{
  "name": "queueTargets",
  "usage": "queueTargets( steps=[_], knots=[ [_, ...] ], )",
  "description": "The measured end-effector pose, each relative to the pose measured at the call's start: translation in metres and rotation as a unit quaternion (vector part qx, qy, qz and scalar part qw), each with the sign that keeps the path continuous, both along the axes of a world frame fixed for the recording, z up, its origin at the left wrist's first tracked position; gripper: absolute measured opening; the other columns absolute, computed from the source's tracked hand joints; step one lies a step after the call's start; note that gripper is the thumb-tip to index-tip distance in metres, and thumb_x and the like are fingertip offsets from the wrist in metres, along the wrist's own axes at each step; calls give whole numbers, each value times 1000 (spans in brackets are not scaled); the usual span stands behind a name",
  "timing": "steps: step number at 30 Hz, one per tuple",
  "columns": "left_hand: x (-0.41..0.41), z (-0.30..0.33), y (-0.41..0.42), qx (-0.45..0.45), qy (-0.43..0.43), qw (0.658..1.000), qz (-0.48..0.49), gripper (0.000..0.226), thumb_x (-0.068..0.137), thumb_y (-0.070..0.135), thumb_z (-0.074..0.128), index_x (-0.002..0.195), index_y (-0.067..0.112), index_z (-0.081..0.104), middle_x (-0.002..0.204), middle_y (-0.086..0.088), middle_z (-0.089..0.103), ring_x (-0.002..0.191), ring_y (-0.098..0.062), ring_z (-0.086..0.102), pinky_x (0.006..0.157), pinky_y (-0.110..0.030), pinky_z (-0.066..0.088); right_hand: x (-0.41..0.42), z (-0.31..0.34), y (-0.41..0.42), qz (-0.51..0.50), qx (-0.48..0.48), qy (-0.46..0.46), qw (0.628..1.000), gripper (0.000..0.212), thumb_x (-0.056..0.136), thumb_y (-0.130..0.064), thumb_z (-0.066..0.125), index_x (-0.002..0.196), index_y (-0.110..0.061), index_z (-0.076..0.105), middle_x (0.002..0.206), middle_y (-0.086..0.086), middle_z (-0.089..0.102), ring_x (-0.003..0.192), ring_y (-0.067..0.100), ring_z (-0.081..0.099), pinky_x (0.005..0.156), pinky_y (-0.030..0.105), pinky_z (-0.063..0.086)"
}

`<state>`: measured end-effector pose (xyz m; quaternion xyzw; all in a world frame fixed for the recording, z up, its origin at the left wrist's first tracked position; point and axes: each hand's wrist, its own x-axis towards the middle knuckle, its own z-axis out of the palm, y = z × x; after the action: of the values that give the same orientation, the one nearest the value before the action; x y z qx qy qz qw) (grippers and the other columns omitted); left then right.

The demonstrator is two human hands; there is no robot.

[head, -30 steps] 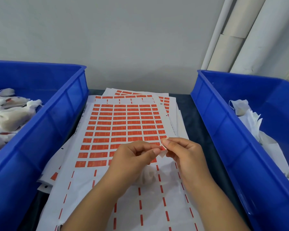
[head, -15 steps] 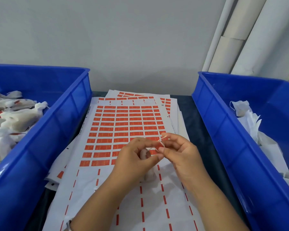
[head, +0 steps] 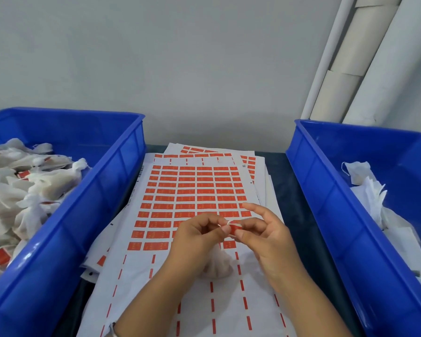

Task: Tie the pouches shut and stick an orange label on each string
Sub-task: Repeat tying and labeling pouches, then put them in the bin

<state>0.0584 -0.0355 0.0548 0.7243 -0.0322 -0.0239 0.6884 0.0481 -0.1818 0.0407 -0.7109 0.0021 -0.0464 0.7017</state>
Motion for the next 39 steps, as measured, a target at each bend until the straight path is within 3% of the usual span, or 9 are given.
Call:
queueTargets(
  steps=[3, 7, 14, 20, 27, 30, 34, 37, 39],
  knots=[
    [3, 4, 0, 42, 38, 998, -9, 4, 77, 29, 71, 73, 30, 71, 73, 15, 70, 73, -5, 65, 56, -10, 45, 1, 0, -1, -6, 27, 7, 1000, 45, 73, -22, 78, 113, -32, 59, 92, -6, 74, 91, 10, 71, 72, 19, 56],
    [1, 8, 8, 158, 59, 984, -59, 26, 56, 51, 70, 77, 36, 68, 70, 15, 66, 56, -7, 57, 47, -10, 43, 4, 1, -4, -15, 82, 25, 996, 59, 55, -33, 76, 111, -33, 57, 93, -5, 75, 90, 14, 72, 73, 27, 59],
    [-4, 23, 29, 315, 43, 944, -85, 11, 81, 41, 66, 72, 35, 63, 74, 15, 62, 69, -8, 58, 55, -11, 40, 7, -1, -3, 5, 88, 59, 994, 60, 58, -25, 75, 115, -31, 57, 95, -8, 75, 89, 13, 72, 66, 24, 58],
    [-17, 58, 48, 271, -4, 962, 32, 14, 84, 38, 63, 71, 37, 60, 72, 16, 62, 68, -5, 60, 52, -10, 41, 0, -5, 12, 41, -23, 75, 996, 68, 84, -15, 70, 138, -40, 36, 105, -21, 66, 87, 1, 66, 56, 10, 52],
    [-29, 122, 103, 82, -173, 918, 347, 10, 84, 42, 63, 79, 33, 62, 71, 16, 65, 64, 0, 59, 52, -9, 41, -6, -2, 18, 49, -96, 82, 991, 70, 82, -23, 70, 142, -33, 36, 99, -22, 64, 98, 7, 62, 98, 42, 46],
    [-28, 133, 125, -53, -161, 889, 425, 16, 82, 42, 66, 87, 27, 65, 77, 9, 66, 66, -6, 57, 60, -30, 54, -5, -2, 20, 37, -109, 87, 990, 65, 82, -23, 70, 139, -31, 40, 97, -21, 64, 104, 14, 59, 101, 45, 44],
    [-23, 132, 134, -164, -24, 906, 389, 14, 91, 24, 56, 101, 23, 65, 86, -2, 59, 85, -14, 56, 70, -30, 49, -5, -2, 18, 24, -115, 99, 988, 58, 83, -19, 69, 136, -27, 46, 95, -16, 68, 102, 16, 63, 101, 45, 45],
    [-19, 127, 124, -148, 30, 911, 383, 48, 94, 16, 52, 140, 22, 39, 138, 2, 46, 122, -16, 47, 84, -27, 43, -5, -1, 16, 21, -82, 111, 990, 51, 83, -18, 67, 131, -27, 50, 101, -6, 72, 102, 22, 66, 97, 46, 50],
    [-21, 127, 111, -74, 20, 939, 336, 52, 94, 17, 51, 143, 22, 34, 134, 7, 49, 103, -5, 58, 70, -18, 44, -6, -1, 15, 17, -70, 115, 991, 44, 84, -19, 66, 125, -29, 52, 97, -8, 74, 97, 19, 69, 90, 40, 54]
  ],
)
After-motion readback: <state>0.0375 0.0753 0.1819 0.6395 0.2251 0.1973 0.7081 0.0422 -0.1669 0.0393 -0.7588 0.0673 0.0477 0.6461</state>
